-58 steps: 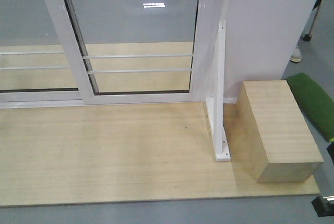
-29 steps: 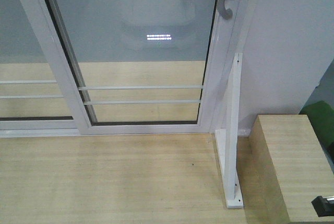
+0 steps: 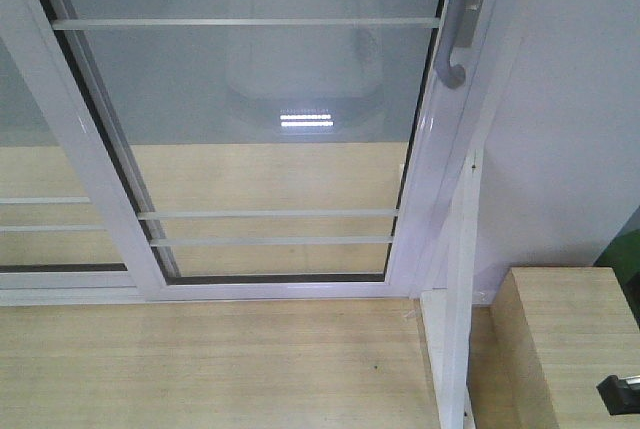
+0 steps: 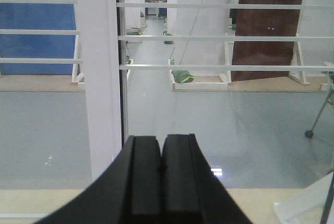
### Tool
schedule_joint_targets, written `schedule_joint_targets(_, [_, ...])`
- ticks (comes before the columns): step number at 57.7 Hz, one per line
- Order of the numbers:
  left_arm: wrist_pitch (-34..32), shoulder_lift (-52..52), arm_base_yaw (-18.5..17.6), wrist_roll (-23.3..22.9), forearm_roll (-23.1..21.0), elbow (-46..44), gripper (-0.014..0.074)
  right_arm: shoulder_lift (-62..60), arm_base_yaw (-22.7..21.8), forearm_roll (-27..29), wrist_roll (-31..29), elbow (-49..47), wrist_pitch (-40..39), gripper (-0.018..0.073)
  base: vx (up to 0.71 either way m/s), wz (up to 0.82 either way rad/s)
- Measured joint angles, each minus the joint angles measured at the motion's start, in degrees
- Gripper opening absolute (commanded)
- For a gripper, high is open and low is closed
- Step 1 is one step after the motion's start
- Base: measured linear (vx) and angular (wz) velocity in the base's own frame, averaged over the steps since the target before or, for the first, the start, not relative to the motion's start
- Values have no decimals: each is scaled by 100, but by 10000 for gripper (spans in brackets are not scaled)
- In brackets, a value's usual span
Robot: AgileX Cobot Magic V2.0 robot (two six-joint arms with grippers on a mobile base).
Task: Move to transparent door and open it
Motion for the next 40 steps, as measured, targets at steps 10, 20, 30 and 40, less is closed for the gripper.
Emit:
schedule_joint_targets(10, [0, 0, 0, 0, 0, 0, -6, 0, 0, 0, 0, 0, 0, -1, 17, 1])
schedule_joint_targets(20, [0, 0, 0, 0, 0, 0, -6, 0, 0, 0, 0, 0, 0, -1, 13, 1])
schedule_joint_targets(30, [0, 0, 0, 0, 0, 0, -6, 0, 0, 0, 0, 0, 0, -1, 10, -1])
schedule_joint_targets(40, [4, 0, 0, 0, 0, 7, -6, 0, -3, 0, 5, 6, 5, -2, 4, 3])
